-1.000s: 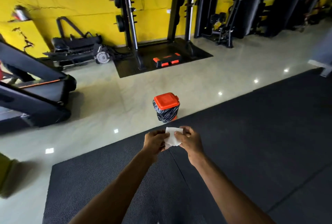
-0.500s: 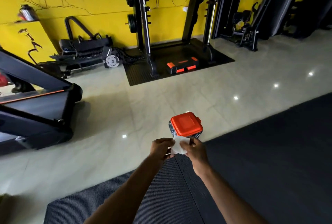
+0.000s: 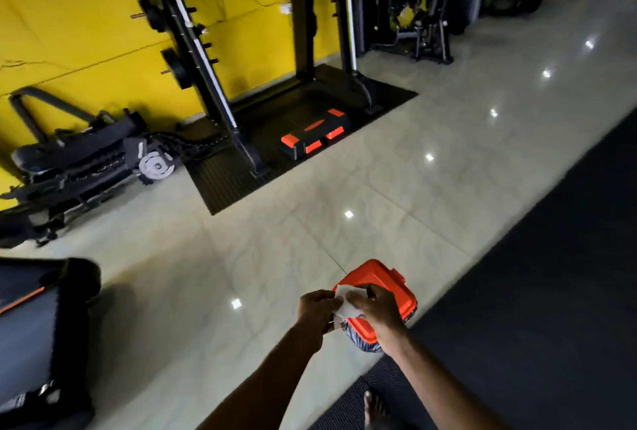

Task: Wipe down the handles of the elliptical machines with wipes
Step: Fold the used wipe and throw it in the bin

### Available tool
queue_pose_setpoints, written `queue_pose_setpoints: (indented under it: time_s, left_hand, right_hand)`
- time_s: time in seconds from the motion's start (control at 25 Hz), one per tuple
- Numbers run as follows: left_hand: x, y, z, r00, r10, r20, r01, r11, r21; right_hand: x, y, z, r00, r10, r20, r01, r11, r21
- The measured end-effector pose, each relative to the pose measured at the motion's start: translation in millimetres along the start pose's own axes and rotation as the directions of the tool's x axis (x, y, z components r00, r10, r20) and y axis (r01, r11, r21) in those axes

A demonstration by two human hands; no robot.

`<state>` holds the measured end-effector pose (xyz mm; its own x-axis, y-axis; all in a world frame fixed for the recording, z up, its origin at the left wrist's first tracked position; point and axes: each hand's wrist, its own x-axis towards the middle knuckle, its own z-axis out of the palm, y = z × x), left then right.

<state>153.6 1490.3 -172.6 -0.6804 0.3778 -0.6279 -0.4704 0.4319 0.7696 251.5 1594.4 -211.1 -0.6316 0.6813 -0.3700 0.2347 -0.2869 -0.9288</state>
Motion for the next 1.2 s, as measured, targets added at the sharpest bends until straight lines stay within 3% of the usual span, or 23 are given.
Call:
queue_pose_setpoints:
  time_s: [0.32, 0.44, 0.64, 0.72, 0.88, 1.0, 1.2]
  left_hand:
    - [204.1, 79.4, 19.5, 0.984, -0.116, 0.138, 0.070, 0.952, 0.298]
    - [272.2, 85.8, 27.7, 0.960, -0.176, 0.219, 0.088, 0.929, 0.360]
    - [383.9, 61.6, 21.6, 0.922, -0.233, 0.310, 0.047, 0.860, 0.507]
    - [437.6, 30.5, 14.0, 0.918, -0.217, 0.333, -0.016, 0.817, 0.576]
    - [512.9, -42.4, -4.7, 0.922, -0.250, 0.296, -0.001, 0.763, 0.647]
    - [556.4, -101.3, -3.5, 0.916, -0.297, 0.269, 0.048, 0.748, 0.662]
    - [589.1, -178.6, -11.2, 0.909, -0.338, 0.245, 0.091, 0.732, 0.675]
  right_hand:
    - [171.1, 21.2, 42.3, 0.922, 0.162, -0.352, -0.169, 0.985, 0.009]
    - [216.6, 38.5, 63.1, 0.832, 0.249, -0.496, -0.219, 0.968, 0.119]
    - [263.1, 90.6, 96.5, 0.603, 0.290, -0.743, -0.277, 0.950, 0.146]
    - [284.1, 145.0, 111.1, 0.524, 0.245, -0.815, -0.334, 0.940, 0.068]
    - [314.1, 261.3, 124.0, 0.646, 0.060, -0.761, -0.437, 0.846, -0.304]
    - [342.6, 341.6, 123.7, 0.742, 0.069, -0.667, -0.505, 0.712, -0.488]
    - [360.0, 432.9, 136.9, 0.894, 0.049, -0.446, -0.410, 0.492, -0.768]
